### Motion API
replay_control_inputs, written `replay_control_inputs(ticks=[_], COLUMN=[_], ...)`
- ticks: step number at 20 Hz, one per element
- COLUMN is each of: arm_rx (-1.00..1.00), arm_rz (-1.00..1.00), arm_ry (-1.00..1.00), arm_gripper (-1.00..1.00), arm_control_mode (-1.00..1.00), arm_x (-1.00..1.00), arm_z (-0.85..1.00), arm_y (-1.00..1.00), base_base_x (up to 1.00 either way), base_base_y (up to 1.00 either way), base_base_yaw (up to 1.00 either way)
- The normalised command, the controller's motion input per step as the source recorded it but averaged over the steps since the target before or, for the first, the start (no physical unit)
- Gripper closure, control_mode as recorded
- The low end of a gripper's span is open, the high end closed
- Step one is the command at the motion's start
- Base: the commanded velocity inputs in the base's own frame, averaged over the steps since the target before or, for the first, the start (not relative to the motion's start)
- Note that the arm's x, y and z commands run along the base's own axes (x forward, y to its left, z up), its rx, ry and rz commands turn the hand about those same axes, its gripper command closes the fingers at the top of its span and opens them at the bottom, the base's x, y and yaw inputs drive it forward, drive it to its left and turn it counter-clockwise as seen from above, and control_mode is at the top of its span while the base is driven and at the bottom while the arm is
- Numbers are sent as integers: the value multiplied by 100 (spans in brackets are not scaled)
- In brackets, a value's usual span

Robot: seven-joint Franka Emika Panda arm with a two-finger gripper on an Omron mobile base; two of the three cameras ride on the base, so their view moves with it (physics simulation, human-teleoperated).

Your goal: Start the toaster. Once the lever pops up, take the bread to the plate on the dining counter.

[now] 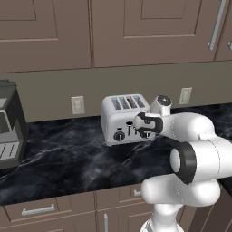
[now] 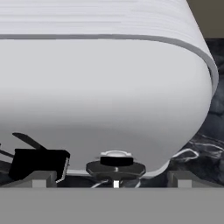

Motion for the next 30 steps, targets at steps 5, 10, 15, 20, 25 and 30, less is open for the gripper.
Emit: replay_control_inputs(ticks=[5,10,15,20,25,30], arm_rx=[0,0,0,0,0,0], arm_rz=[-3,-6,-7,-6,-3,0], arm_ry=[0,0,0,0,0,0], arm_gripper=[-100,-100,-100,-100,-100,-100], arm_control_mode=[-100,-100,-100,-100,-100,-100], arm_x=[0,0,0,0,0,0], arm_z=[-9,-3,-5,-10,-11,-14], arm_y=[0,1,2,2,0,0], base_base_x=[0,0,0,0,0,0], base_base_y=[0,0,0,0,0,0], base_base_yaw=[0,0,0,0,0,0])
